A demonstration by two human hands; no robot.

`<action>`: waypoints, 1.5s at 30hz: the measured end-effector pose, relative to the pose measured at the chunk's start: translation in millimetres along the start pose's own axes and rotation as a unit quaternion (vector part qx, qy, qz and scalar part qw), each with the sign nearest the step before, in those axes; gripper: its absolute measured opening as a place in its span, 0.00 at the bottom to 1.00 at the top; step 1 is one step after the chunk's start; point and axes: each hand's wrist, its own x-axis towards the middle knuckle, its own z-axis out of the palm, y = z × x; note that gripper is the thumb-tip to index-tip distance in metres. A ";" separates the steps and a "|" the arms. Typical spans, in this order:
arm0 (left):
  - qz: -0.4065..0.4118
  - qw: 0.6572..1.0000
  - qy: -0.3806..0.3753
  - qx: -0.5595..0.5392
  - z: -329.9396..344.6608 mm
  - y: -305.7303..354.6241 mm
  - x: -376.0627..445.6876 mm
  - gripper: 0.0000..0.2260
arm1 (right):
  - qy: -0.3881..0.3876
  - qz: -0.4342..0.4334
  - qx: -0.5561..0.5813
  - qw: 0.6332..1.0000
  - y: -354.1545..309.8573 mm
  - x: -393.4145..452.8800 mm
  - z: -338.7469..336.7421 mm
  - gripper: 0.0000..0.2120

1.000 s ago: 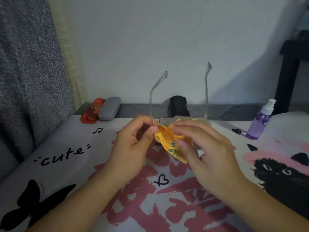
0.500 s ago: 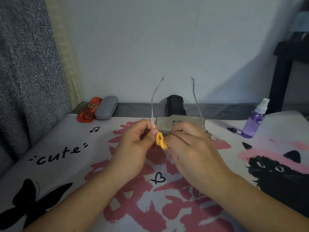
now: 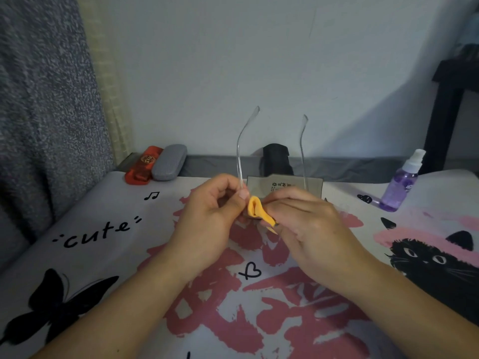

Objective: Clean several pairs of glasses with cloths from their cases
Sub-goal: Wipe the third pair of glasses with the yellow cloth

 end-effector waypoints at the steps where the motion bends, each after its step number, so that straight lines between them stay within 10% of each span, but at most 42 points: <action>1: 0.002 1.000 0.004 0.001 -1.2 0.6 0.4 0.08 | -0.003 0.002 0.005 1.000 -0.6 0.4 0.1 0.13; 21: -0.072 0.995 -0.039 -0.065 -2.2 1.3 1.1 0.08 | -0.028 0.051 0.011 0.998 -7.6 -0.1 1.4 0.18; 28: -0.074 0.992 -0.037 -0.097 0.8 3.4 -0.3 0.08 | -0.015 0.072 0.068 0.995 -2.1 -2.3 -6.7 0.05; 45: -0.114 0.980 -0.059 -0.149 5.6 11.1 -1.9 0.07 | 0.006 0.080 0.037 0.996 0.4 -2.0 -5.9 0.17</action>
